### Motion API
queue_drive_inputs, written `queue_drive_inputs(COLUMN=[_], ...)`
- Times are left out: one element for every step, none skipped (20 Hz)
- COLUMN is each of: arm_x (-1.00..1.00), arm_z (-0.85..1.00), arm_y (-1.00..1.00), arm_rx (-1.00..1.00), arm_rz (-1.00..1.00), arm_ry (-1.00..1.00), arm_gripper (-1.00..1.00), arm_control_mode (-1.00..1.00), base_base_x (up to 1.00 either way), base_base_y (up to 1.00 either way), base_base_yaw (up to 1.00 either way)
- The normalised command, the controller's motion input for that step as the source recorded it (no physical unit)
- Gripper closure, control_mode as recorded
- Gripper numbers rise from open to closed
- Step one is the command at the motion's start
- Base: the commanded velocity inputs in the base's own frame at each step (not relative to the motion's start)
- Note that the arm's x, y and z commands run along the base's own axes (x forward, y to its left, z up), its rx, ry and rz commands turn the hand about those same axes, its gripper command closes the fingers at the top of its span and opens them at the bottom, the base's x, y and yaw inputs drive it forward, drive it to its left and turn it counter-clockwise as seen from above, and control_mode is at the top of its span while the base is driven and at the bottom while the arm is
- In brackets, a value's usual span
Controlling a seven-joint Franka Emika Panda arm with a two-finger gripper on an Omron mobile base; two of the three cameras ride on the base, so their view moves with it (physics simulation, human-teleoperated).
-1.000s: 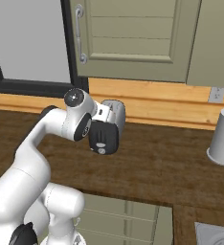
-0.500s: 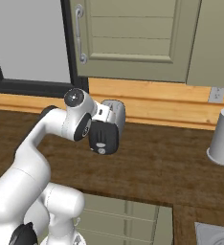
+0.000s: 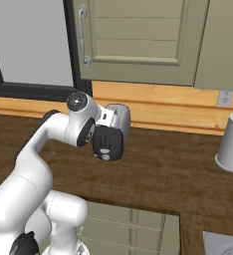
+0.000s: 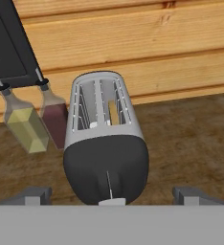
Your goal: Start the toaster. Once the lever pops up, take the bread to the plate on the dining counter.
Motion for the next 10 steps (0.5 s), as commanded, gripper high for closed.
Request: queue_drive_inputs(arm_x=[0.0,0.0,0.0,0.0,0.0,0.0,0.0,0.0,0.0,0.0], arm_z=[0.0,0.0,0.0,0.0,0.0,0.0,0.0,0.0,0.0,0.0], arm_y=[0.0,0.0,0.0,0.0,0.0,0.0,0.0,0.0,0.0,0.0], arm_rx=[0.0,0.0,0.0,0.0,0.0,0.0,0.0,0.0,0.0,0.0], arm_rz=[0.0,0.0,0.0,0.0,0.0,0.0,0.0,0.0,0.0,0.0], arm_ry=[0.0,0.0,0.0,0.0,0.0,0.0,0.0,0.0,0.0,0.0], arm_gripper=[-1.0,-1.0,-1.0,-1.0,-1.0,-1.0,-1.0,-1.0,-1.0,-1.0], arm_control_mode=[-1.0,-1.0,-1.0,-1.0,-1.0,-1.0,-1.0,-1.0,-1.0,-1.0], base_base_x=[0.0,0.0,0.0,0.0,0.0,0.0,0.0,0.0,0.0,0.0], base_base_y=[0.0,0.0,0.0,0.0,0.0,0.0,0.0,0.0,0.0,0.0], base_base_yaw=[0.0,0.0,0.0,0.0,0.0,0.0,0.0,0.0,0.0,0.0])
